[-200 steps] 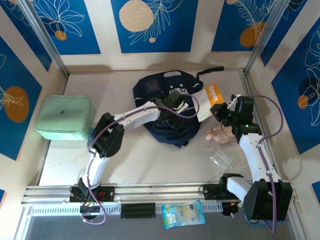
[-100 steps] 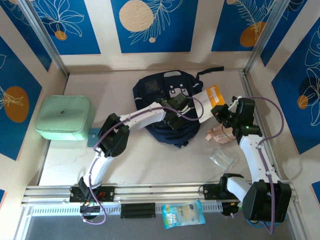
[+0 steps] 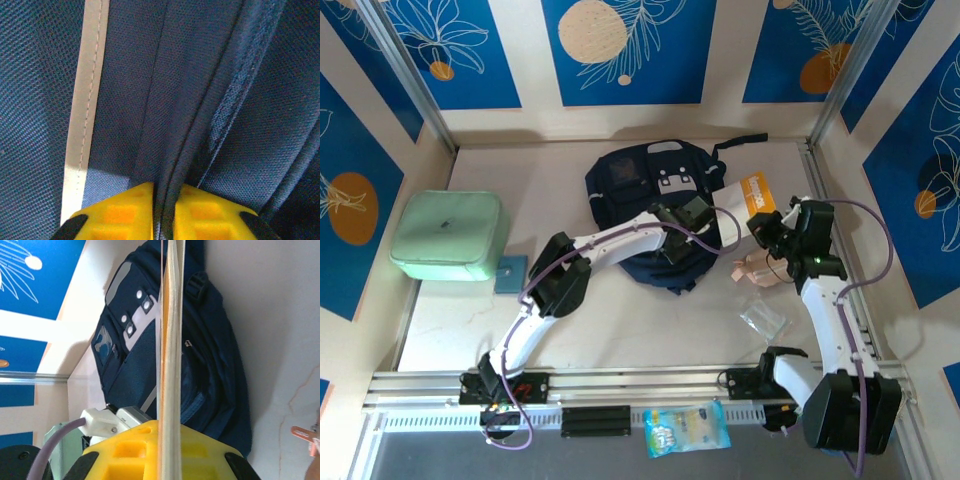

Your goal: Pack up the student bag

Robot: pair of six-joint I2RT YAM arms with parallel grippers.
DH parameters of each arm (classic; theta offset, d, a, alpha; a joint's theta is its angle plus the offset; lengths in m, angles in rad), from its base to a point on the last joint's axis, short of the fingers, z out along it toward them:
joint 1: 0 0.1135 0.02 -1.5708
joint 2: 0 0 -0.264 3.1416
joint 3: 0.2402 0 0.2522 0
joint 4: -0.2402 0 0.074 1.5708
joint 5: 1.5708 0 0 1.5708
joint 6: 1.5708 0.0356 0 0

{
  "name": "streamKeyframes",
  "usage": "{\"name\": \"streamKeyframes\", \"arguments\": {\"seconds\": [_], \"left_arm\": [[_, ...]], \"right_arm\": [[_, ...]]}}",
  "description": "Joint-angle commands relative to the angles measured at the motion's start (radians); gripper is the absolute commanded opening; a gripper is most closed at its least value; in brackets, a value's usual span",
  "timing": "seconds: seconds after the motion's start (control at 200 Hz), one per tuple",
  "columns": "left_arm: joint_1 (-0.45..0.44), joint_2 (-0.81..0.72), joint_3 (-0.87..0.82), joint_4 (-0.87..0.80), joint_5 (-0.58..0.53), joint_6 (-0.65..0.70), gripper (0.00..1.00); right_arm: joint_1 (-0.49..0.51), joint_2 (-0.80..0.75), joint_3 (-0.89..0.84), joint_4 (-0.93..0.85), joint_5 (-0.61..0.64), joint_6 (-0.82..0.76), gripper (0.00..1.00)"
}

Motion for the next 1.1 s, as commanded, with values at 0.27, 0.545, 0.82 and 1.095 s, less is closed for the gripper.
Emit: {"name": "streamKeyframes", "arguments": {"seconds": [0.27, 0.545, 0.82, 1.095], "left_arm": [[0.021, -0.251, -0.082, 0.177, -0.145, -0.015, 0.0], [0.022, -0.294, -0.102, 0.3, -0.316, -0.064, 0.0], [0.022, -0.3, -0.041, 0.335, -0.28, -0.082, 0.0], [0.02, -0.353, -0.033, 0.35, -0.232, -0.109, 0.0]], "right_arm": [[-0.047, -0.191, -0.061, -0.092, 0.108, 0.04, 0.0], [-0.028, -0.286, -0.109, -0.128, 0.159, 0.096, 0.0], [0.095, -0.213, -0.121, -0.047, 0.048, 0.223, 0.0], [0.306, -0.019, -0.139, 0.217, 0.025, 0.324, 0.0]]}}
